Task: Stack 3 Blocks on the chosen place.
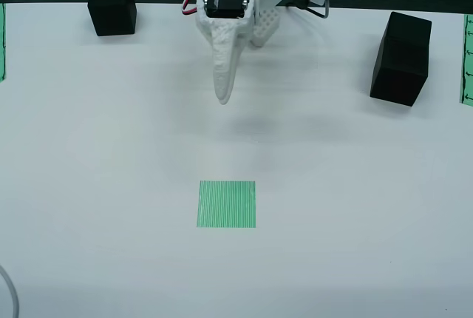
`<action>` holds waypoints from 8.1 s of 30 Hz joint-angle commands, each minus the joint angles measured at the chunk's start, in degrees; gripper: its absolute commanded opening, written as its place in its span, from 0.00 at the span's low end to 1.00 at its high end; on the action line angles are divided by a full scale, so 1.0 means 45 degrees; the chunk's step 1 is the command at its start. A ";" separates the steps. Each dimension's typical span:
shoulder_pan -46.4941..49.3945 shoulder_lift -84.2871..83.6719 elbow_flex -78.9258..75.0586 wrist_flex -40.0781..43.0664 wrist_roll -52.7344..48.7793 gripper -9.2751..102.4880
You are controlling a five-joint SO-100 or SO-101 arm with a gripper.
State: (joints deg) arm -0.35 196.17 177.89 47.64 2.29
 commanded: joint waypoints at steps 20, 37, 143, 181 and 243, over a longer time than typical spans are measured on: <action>0.0059 0.0156 0.0547 -0.0195 0.0059 0.10; 0.0059 0.0156 0.0547 -0.0195 0.0059 0.10; -1.4199 -2.2910 -1.7422 0.7969 -0.3789 0.48; -0.7324 -2.3242 -1.5273 0.6387 -0.3125 0.28; 0.0371 -2.7578 -2.1406 0.8086 -0.3340 0.43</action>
State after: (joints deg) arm 0.44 70.05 84.02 83.41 -12.48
